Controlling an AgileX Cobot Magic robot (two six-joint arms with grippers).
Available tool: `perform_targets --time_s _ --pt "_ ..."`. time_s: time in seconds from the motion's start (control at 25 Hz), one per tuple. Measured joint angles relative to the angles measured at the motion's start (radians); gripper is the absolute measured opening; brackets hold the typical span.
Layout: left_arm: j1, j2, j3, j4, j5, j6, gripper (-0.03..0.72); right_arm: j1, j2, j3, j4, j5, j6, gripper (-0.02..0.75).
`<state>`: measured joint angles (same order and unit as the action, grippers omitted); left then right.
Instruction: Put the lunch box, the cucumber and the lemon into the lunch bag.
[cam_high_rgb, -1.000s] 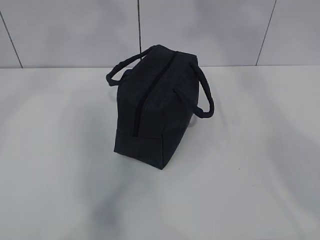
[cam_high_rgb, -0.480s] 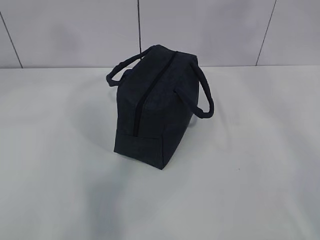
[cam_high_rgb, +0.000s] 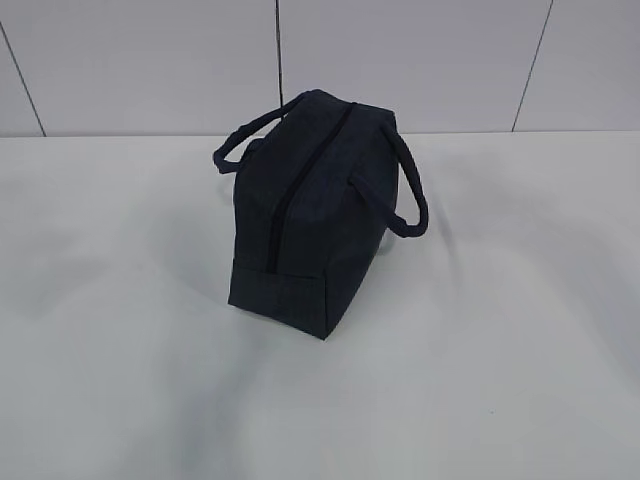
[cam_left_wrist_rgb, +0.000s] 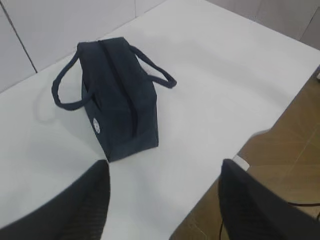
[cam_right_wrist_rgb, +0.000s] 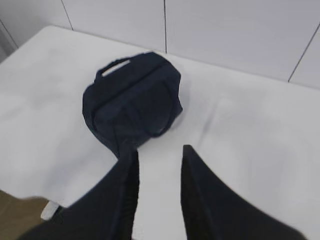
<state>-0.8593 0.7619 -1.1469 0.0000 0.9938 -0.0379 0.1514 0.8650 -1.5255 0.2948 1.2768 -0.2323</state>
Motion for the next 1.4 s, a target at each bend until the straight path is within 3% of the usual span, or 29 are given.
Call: perform_targets --time_s 0.36,0.76,0.96,1.4 --pt "0.001 -0.362 0.334 0.000 -0.006 -0.025 0.493 0.000 -0.390 0.521 -0.092 0.000 0.000 0.228" --pt "0.001 -0.593 0.554 0.060 0.033 -0.034 0.493 0.000 -0.672 0.896 -0.101 -0.011 0.000 0.228" --pt "0.001 -0.612 0.605 0.096 0.070 -0.035 0.493 0.000 -0.762 0.991 -0.103 -0.040 0.002 0.242" --pt "0.001 -0.613 0.625 0.120 0.095 -0.035 0.471 0.000 -0.799 1.029 -0.103 -0.114 0.004 0.250"
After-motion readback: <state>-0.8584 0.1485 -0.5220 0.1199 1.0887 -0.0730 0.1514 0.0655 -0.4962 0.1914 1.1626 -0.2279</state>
